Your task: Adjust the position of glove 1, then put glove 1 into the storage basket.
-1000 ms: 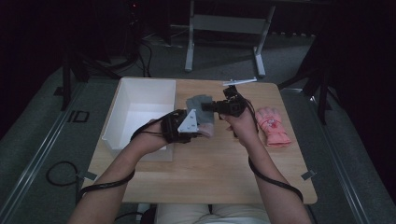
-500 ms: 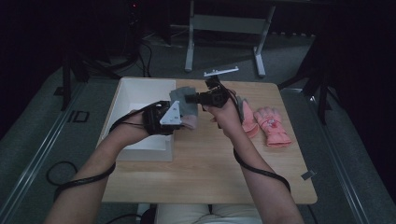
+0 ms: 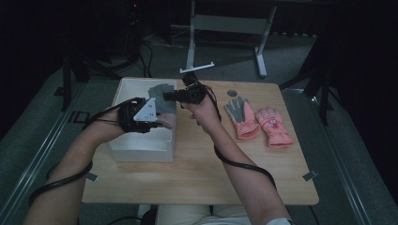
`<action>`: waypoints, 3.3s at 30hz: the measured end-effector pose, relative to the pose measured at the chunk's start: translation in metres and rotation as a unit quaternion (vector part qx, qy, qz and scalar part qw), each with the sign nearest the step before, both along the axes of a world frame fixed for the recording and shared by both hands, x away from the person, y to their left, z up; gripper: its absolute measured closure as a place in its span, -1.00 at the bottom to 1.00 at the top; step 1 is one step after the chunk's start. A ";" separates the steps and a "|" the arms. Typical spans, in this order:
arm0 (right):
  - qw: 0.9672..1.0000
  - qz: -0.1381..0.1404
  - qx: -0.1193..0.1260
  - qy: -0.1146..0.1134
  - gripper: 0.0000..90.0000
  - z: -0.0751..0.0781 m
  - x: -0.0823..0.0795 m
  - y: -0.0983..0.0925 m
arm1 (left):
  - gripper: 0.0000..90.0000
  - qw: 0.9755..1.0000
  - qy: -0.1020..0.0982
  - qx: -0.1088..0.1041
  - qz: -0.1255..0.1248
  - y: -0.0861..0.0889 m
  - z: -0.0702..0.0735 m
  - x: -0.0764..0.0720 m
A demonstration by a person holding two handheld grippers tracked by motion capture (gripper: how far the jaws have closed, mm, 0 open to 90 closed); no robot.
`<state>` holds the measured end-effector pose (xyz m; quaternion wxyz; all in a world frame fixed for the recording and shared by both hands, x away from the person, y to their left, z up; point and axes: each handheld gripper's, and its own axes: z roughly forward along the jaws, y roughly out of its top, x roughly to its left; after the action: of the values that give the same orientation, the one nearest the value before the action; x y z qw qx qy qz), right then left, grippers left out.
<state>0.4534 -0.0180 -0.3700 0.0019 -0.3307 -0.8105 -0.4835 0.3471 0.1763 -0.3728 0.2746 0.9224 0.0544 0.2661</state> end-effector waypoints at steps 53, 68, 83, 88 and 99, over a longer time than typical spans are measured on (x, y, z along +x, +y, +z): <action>0.999 -0.015 -0.038 -0.005 0.12 -0.022 0.004 -0.021 | -0.10 0.975 0.139 0.165 0.061 -0.002 -0.104 0.071; 0.999 -0.007 -0.021 -0.023 0.10 -0.021 -0.027 -0.067 | -0.12 0.989 0.105 0.063 0.086 0.003 -0.044 0.043; 0.998 -0.002 -0.054 -0.039 0.12 -0.047 -0.046 -0.108 | -0.10 0.993 0.103 -0.025 0.051 -0.042 -0.011 0.027; 0.997 -0.012 -0.057 -0.046 0.14 -0.050 -0.048 -0.127 | -0.10 0.992 0.110 -0.027 0.055 -0.063 -0.008 0.022; 0.996 -0.054 -0.046 -0.059 0.37 -0.057 -0.048 -0.174 | -0.32 0.991 0.134 -0.011 0.009 -0.108 -0.030 -0.006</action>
<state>0.4051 -0.1919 -0.4270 -0.0871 -0.3444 -0.8113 -0.4642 0.3411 0.0680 -0.4027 0.2725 0.9461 0.1023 0.1421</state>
